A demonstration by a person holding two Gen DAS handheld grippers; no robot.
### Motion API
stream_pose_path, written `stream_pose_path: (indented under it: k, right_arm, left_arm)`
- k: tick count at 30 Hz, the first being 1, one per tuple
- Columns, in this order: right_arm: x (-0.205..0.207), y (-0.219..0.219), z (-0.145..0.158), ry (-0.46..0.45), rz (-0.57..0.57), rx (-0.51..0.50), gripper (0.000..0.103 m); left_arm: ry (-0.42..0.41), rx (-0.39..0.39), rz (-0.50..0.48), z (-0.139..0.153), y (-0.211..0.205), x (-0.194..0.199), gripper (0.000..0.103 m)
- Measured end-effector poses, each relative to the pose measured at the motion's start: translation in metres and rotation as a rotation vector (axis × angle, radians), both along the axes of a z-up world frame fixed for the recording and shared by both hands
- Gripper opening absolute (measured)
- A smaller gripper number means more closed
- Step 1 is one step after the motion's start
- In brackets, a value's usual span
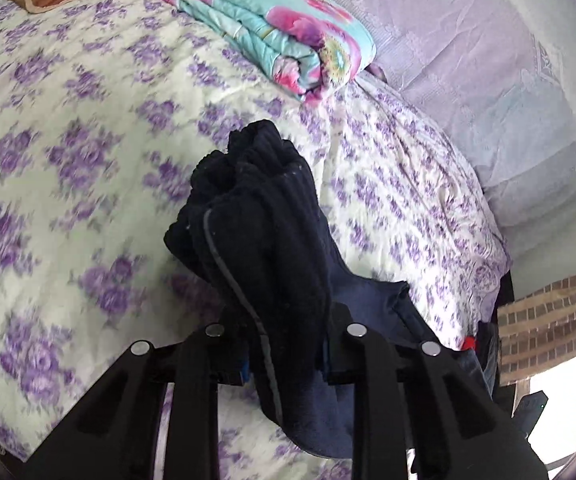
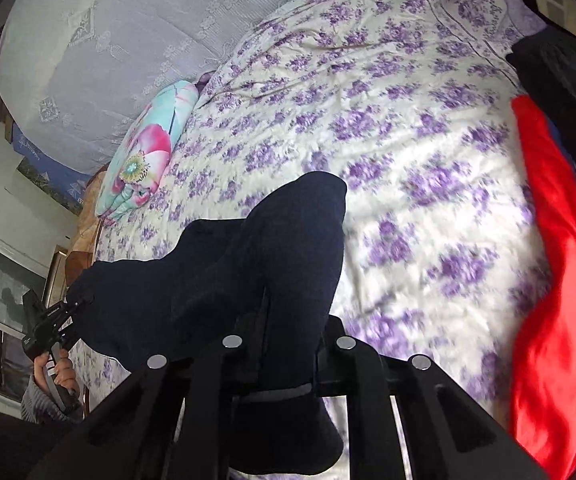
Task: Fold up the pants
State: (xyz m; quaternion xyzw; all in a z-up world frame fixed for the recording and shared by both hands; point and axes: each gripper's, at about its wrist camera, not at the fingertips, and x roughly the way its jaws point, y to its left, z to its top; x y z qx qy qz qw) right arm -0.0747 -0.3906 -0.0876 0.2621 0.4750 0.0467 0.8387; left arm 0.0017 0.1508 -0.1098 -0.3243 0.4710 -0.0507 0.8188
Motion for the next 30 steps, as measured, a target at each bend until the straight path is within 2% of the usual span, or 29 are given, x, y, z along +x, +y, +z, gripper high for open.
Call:
stream_pose_path:
  k: [2, 5, 6, 7, 8, 9, 10, 14, 17, 20, 22, 24, 26, 27, 30]
  right_arm:
    - [-0.014, -0.003, -0.028, 0.065, -0.021, -0.01, 0.017]
    - [-0.034, -0.006, -0.047, 0.103, -0.088, -0.064, 0.024]
    - [-0.042, -0.008, -0.045, 0.096, -0.112, -0.077, 0.03]
    - [-0.051, -0.01, -0.04, 0.076, -0.129, -0.088, 0.05]
    - [-0.06, -0.012, -0.033, 0.049, -0.143, -0.104, 0.057]
    - [-0.066, -0.013, -0.027, 0.031, -0.141, -0.115, 0.06]
    - [-0.071, -0.012, -0.023, 0.026, -0.119, -0.116, 0.06]
    - [-0.091, 0.01, -0.035, 0.088, -0.017, -0.054, 0.058]
    - [-0.108, 0.033, -0.059, 0.134, 0.034, 0.056, 0.054]
    - [-0.106, 0.053, -0.081, 0.167, 0.08, 0.181, 0.049]
    - [-0.098, 0.064, -0.089, 0.167, 0.146, 0.192, 0.04]
    - [-0.081, 0.074, -0.099, 0.187, 0.217, 0.215, 0.04]
    - [-0.068, 0.08, -0.103, 0.183, 0.223, 0.2, 0.04]
    - [-0.065, 0.084, -0.101, 0.166, 0.242, 0.184, 0.03]
    - [-0.068, 0.085, -0.076, 0.086, 0.273, 0.149, 0.02]
  left_arm:
    - [0.042, 0.033, -0.001, -0.018, -0.001, -0.017, 0.022]
    - [0.114, 0.002, 0.037, -0.043, 0.009, -0.031, 0.026]
    - [0.115, -0.007, 0.038, -0.044, 0.011, -0.035, 0.029]
    - [0.116, 0.003, 0.029, -0.043, 0.011, -0.036, 0.034]
    - [0.12, 0.038, 0.017, -0.042, 0.01, -0.037, 0.036]
    - [0.128, 0.077, 0.014, -0.04, 0.008, -0.039, 0.041]
    - [0.138, 0.107, 0.006, -0.04, 0.006, -0.041, 0.048]
    - [0.148, 0.089, -0.005, -0.041, 0.004, -0.048, 0.049]
    - [0.154, 0.086, -0.031, -0.042, 0.0, -0.052, 0.049]
    - [0.17, 0.1, -0.049, -0.043, -0.003, -0.053, 0.049]
    - [0.178, 0.098, -0.045, -0.044, -0.003, -0.052, 0.049]
    - [0.178, 0.096, -0.041, -0.044, -0.003, -0.052, 0.049]
    - [0.182, 0.106, -0.042, -0.045, -0.004, -0.051, 0.049]
    - [0.183, 0.111, -0.042, -0.045, -0.004, -0.051, 0.049]
    - [0.187, 0.116, -0.035, -0.045, -0.004, -0.05, 0.049]
